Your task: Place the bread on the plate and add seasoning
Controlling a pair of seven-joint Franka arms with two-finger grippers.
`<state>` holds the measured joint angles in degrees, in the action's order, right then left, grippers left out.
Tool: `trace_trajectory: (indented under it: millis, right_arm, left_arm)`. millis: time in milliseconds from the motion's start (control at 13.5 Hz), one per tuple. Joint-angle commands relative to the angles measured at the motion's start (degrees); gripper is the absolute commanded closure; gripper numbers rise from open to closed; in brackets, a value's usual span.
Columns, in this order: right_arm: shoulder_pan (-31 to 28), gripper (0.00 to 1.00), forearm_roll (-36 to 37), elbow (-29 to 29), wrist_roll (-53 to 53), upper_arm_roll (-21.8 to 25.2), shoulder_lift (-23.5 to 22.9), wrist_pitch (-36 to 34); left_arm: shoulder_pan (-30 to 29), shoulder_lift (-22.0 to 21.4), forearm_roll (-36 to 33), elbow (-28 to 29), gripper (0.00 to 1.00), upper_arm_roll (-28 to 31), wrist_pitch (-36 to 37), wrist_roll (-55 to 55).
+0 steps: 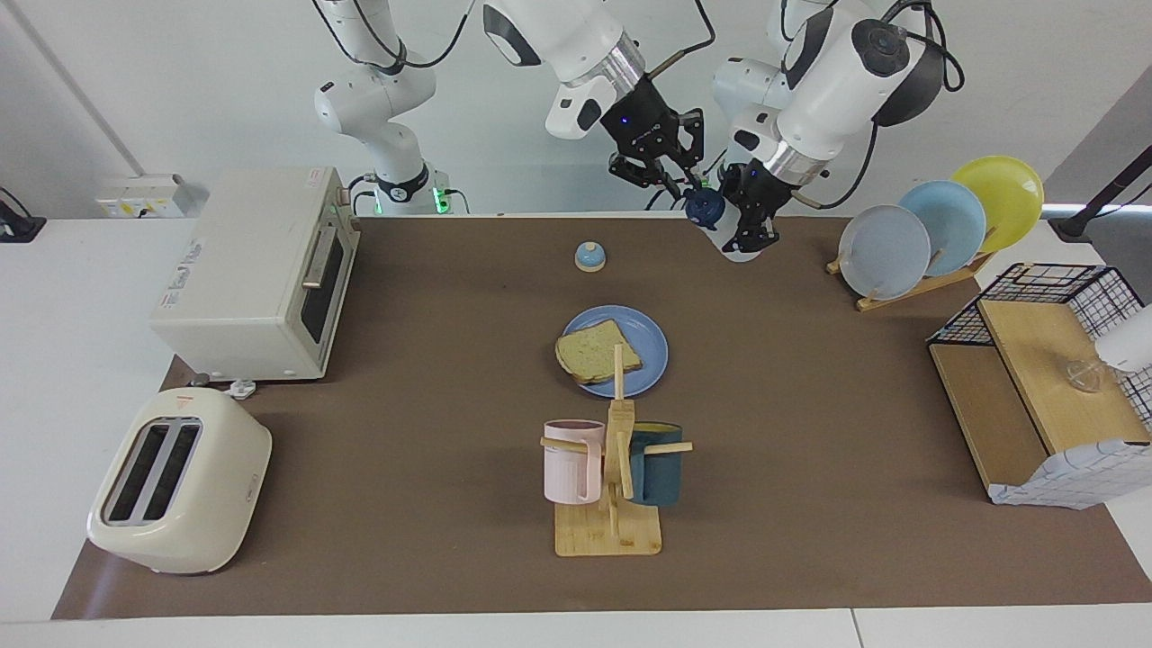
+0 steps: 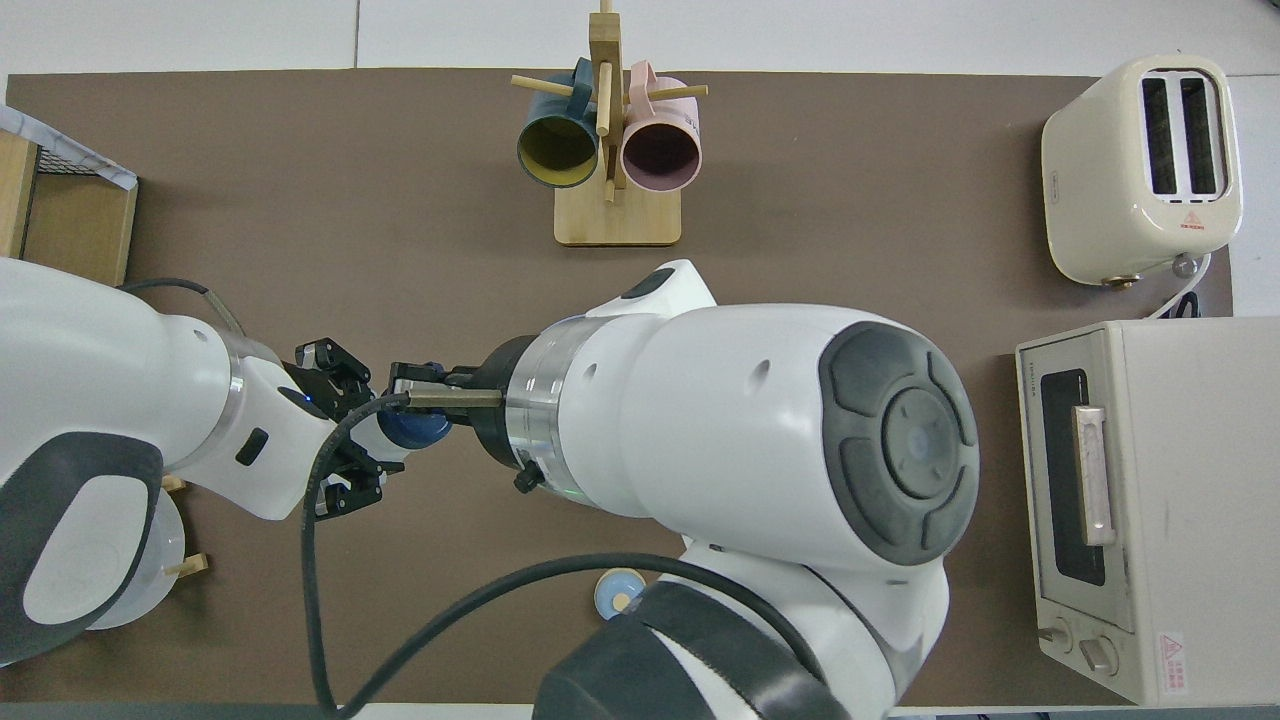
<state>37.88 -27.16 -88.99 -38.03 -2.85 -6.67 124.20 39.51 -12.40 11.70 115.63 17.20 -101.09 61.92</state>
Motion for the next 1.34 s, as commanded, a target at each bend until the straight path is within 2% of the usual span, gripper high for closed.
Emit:
trace_trajectory:
  millis: [0,445,668,816,1113,1261]
  right_arm:
    - [-0.2,0.71,1.3,0.4,-1.6,-0.4,-0.3,0.8]
    - [0.1,0.71,2.1,-0.1,-1.3,-0.4,-0.2,0.7]
    - [-0.1,0.75,2.1,0.3,-1.5,-0.4,-0.3,0.8]
    - [-0.2,0.81,2.1,0.5,-1.5,-0.4,-0.3,0.8]
    - [0.0,1.00,2.1,0.4,-1.6,-0.4,-0.3,0.8]
    - [0.0,1.00,2.0,0.4,-1.6,-0.5,-0.3,0.7]
  left_arm:
    - [0.2,-2.1,0.9,2.1,1.00,0.5,-1.4,0.7]
    - [0.2,-2.1,1.7,2.1,1.00,0.5,-1.6,0.6]
    - [0.2,-2.1,2.4,2.1,1.00,0.6,-2.0,0.4]
    - [0.2,-2.1,2.4,2.1,1.00,0.6,-2.0,0.3]
    - [0.2,-2.1,2.4,2.1,1.00,0.6,-2.0,0.2]
    - [0.1,-2.1,2.4,2.1,1.00,0.6,-2.0,0.2]
